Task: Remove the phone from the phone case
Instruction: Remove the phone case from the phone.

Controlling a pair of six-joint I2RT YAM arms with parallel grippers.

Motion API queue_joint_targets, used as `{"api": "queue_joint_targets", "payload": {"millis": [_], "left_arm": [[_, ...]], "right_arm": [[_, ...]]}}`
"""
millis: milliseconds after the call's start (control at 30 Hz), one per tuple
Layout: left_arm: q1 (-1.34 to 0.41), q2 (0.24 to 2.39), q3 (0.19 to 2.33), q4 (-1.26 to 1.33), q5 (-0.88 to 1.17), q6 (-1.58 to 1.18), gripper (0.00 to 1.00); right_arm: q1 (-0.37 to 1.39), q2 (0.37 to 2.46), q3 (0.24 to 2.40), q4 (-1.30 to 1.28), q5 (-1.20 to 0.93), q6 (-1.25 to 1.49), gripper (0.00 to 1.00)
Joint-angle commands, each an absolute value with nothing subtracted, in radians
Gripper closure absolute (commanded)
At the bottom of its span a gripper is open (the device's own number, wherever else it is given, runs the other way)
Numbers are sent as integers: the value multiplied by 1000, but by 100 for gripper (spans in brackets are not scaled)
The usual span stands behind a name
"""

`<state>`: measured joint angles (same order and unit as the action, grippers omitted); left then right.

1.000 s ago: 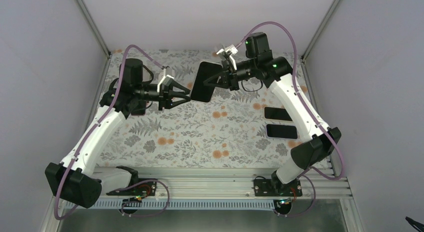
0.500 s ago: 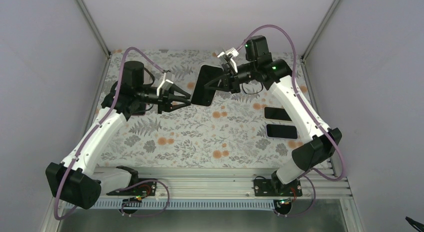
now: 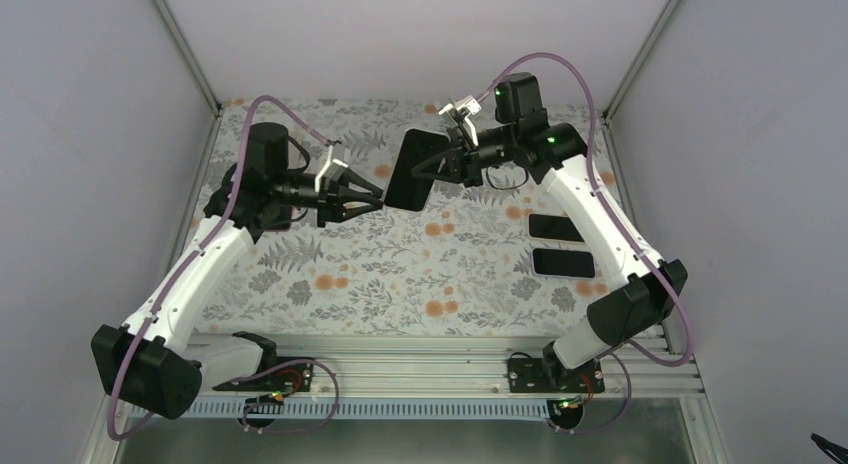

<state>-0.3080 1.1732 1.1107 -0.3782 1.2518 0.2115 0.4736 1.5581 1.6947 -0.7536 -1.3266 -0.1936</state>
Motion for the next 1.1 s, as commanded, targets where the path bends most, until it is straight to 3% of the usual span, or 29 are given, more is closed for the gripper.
{"api": "queue_joint_targets", "payload": {"millis": [0, 367, 600, 767, 867, 967, 1067], "left_arm": [[-290, 1199, 1098, -313, 1031, 170, 78], [-291, 1232, 1086, -309, 757, 118, 84], [-291, 1245, 1090, -298, 781, 117, 84], [-288, 1198, 1099, -293, 1058, 157, 72], [-287, 1162, 1117, -351, 1172, 226, 63], [-290, 1144, 1150, -425, 1212, 271, 55], [-306, 1121, 1186, -458, 1231, 258, 48]], "right_arm": [[495, 1484, 1713, -788, -1718, -146, 96], [495, 1505, 1771, -834, -1632, -207, 96], [492, 1509, 1773, -836, -1622, -211, 96], [460, 1521, 1798, -841, -1590, -220, 96], [437, 1506, 1766, -716, -1577, -131, 96], [429, 1456, 1679, -453, -1544, 70, 96], [428, 1468, 1692, -425, -1543, 91, 96]]}}
